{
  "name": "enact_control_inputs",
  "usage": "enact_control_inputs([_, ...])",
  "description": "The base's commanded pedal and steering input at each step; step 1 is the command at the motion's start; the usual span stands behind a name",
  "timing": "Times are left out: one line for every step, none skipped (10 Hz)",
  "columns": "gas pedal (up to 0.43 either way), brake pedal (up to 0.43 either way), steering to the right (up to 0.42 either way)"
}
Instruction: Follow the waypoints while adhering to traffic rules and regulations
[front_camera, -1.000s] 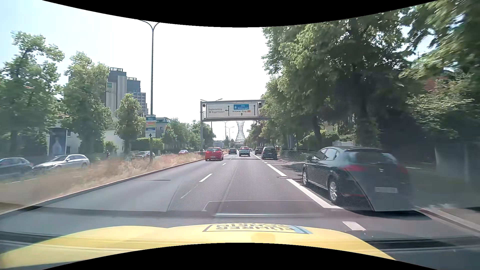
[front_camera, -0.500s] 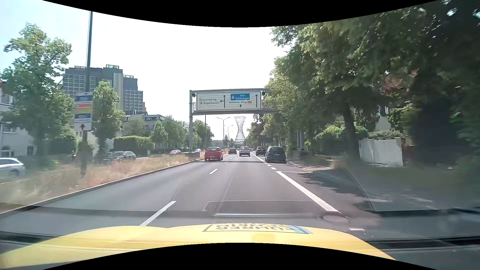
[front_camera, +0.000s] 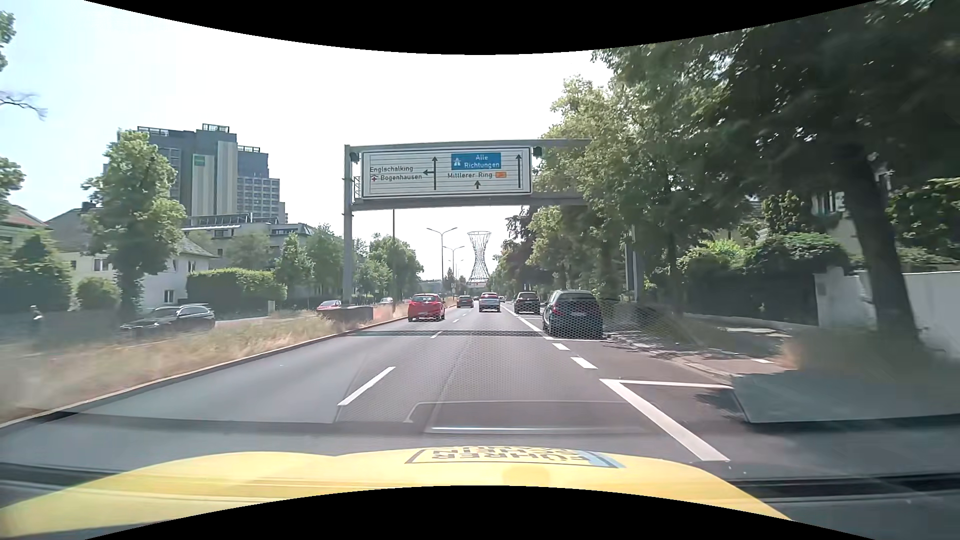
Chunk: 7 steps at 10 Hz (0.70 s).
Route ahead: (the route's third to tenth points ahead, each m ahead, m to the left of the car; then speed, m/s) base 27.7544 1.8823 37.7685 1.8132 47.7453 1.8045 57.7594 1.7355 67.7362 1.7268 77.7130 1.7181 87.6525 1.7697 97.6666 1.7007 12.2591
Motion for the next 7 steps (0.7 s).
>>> enact_control_inputs([0.000,0.000,0.000])
enact_control_inputs([0.000,0.000,0.000])
enact_control_inputs([0.039,0.000,0.000])
enact_control_inputs([0.047,0.000,0.000])
enact_control_inputs([0.047,0.000,0.000])
enact_control_inputs([0.047,0.000,0.000])
enact_control_inputs([0.047,0.000,-0.001])
